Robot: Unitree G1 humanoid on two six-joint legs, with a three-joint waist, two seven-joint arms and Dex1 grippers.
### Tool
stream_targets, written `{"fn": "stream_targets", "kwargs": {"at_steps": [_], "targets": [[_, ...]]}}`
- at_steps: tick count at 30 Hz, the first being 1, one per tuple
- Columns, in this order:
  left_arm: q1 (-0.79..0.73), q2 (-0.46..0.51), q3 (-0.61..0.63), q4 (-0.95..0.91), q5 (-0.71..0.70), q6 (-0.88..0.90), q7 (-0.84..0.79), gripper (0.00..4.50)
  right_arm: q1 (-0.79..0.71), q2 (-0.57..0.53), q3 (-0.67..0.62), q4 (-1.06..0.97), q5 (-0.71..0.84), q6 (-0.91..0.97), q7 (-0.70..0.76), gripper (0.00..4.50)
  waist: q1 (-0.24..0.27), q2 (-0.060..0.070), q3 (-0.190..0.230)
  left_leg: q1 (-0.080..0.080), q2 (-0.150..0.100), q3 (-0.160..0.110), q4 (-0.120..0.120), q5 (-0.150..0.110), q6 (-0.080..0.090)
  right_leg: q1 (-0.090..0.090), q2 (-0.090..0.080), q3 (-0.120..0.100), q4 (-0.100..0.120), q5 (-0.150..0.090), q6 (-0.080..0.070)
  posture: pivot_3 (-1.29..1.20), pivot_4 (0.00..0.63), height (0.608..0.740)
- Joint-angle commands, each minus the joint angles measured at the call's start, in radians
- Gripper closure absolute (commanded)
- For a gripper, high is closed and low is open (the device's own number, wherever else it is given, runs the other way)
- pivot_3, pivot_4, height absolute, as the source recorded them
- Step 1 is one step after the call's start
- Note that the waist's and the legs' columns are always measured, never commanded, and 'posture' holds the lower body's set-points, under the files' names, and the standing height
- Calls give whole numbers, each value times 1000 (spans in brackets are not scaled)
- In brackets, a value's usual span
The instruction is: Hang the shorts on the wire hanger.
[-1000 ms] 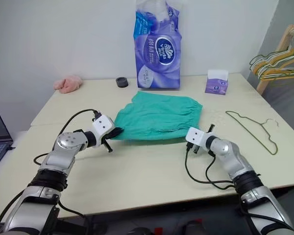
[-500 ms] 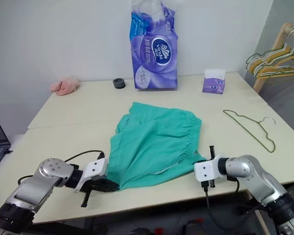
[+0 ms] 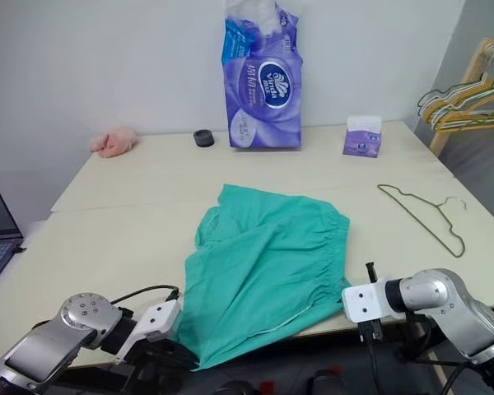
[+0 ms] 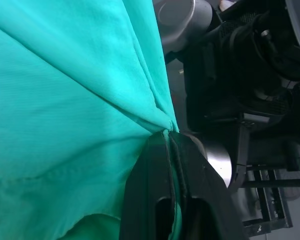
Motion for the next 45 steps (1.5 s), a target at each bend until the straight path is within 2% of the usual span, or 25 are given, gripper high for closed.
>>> {"fn": "stream_targets", "kwargs": {"at_steps": [1,3,4,6,12,16,17,18,21,25,30,33,40,45], "targets": [[6,4,-3,-40,-25,14,3,4500,2,-18,-16,-58,25,37,40,4472,0,-1,1,0,0,0,0,0,0,0,0,0,-1,0,0,-119,41,740],[-6,-13,2,-33,-27,35,31,4500,0,-19,-19,-77,34,63,51,4472,1,-2,3,0,0,0,0,0,0,0,0,0,-1,1,-2,-118,41,740],[-11,-17,3,-30,-26,42,40,4032,0,-19,-20,-83,36,72,56,4081,1,-2,3,0,0,0,0,0,0,0,0,0,-2,2,-2,-118,41,740],[-27,-27,2,-20,-32,62,52,3570,4,-34,-26,-109,50,107,79,3589,2,-2,4,0,0,0,0,0,0,0,0,0,-2,1,-2,-120,41,740],[-52,-48,17,-41,-85,103,67,1808,6,-83,-106,-151,145,193,125,1578,2,-2,6,-1,0,0,0,-1,-1,0,0,0,-2,1,-2,-121,40,740],[-128,-142,151,-63,-278,226,145,618,-18,-54,-274,-133,314,340,90,220,9,-5,11,-1,0,-1,1,0,-1,0,0,0,-2,1,1,-133,42,740],[-138,-155,174,-66,-312,251,159,323,-20,-48,-292,-128,326,354,79,0,9,-5,11,0,1,-1,1,0,-1,0,1,0,-2,1,2,-136,43,740],[-157,-177,206,-65,-346,275,187,43,-27,-25,-330,-113,365,401,52,0,7,-6,11,0,1,-1,1,0,-1,0,1,0,-2,1,1,-136,43,740],[-198,-224,261,-73,-397,307,261,43,-47,30,-432,-55,434,500,-29,0,2,-5,11,-1,1,0,1,0,-1,0,1,0,-2,4,-3,-131,43,740],[-283,-297,195,-140,-312,262,394,43,-110,122,-562,109,419,572,-241,0,2,-6,11,-1,-1,1,2,-1,-3,0,0,3,-3,5,-4,-129,43,740],[-396,-406,53,-159,-185,217,523,43,-181,155,-568,330,315,594,-441,0,2,-6,11,-1,-1,2,1,1,-6,0,0,4,-4,5,-4,-139,47,740],[-473,-486,-37,-145,-133,197,560,43,-262,164,-571,572,256,539,-554,0,0,-6,11,-1,-1,5,1,2,-6,0,0,6,-4,5,-4,-154,48,740],[-534,-528,-60,-104,-120,183,559,43,-494,150,-545,1085,173,338,-657,0,-30,-3,10,2,1,16,0,2,-6,-1,3,16,-3,5,-4,-156,44,740],[-547,-531,-50,-96,-124,187,553,43,-623,143,-528,1344,157,259,-645,0,-48,-4,10,3,1,25,1,1,-3,-1,3,23,-3,6,-1,-153,43,740]]}}
